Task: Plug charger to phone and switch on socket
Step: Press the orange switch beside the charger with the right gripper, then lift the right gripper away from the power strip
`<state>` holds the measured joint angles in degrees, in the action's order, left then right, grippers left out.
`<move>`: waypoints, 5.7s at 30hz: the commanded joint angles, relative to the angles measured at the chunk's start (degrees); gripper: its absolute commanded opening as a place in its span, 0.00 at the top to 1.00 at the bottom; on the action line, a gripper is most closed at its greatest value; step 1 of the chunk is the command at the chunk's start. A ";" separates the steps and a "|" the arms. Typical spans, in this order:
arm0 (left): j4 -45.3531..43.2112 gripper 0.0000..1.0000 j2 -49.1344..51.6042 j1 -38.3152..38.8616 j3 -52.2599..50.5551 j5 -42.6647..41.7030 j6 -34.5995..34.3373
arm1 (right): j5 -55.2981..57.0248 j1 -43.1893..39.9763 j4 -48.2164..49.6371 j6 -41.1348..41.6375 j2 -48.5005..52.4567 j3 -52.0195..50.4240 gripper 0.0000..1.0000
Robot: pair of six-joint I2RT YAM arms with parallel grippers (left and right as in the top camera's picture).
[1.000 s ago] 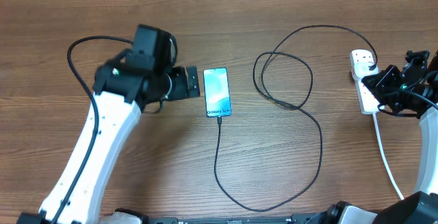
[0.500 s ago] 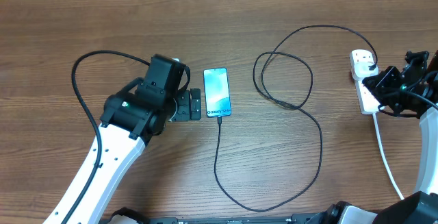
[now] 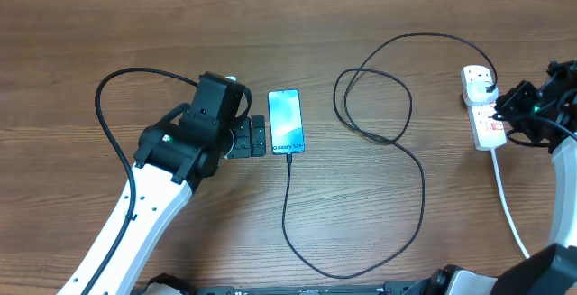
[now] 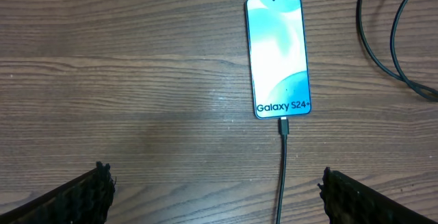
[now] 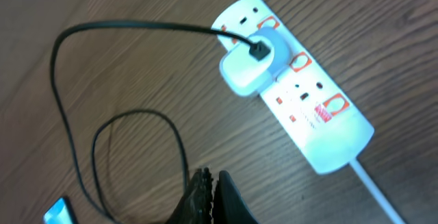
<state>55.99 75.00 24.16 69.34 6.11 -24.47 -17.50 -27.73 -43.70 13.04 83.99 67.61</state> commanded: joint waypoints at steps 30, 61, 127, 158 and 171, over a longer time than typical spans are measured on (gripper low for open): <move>-0.13 0.00 -0.74 -0.15 -0.31 0.92 -1.11 | 2.08 -3.91 23.28 2.16 23.56 0.70 0.96; -0.13 0.00 -0.74 -0.15 -0.31 0.92 -1.11 | -2.32 -3.67 25.20 2.19 27.87 0.70 0.96; -0.11 0.01 -0.74 -0.15 -0.31 0.92 -1.11 | -3.15 1.60 23.80 2.99 30.10 1.03 0.96; -0.13 0.01 -0.74 -0.15 -0.31 0.92 -1.11 | -4.37 2.86 12.68 3.04 14.47 3.63 0.96; -0.13 0.00 -0.74 -0.15 -0.31 0.92 -1.11 | -6.38 13.99 1.40 0.46 -3.69 3.63 0.96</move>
<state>55.90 75.00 24.16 69.34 6.28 -25.10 -21.91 -17.45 -41.30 15.75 81.65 70.41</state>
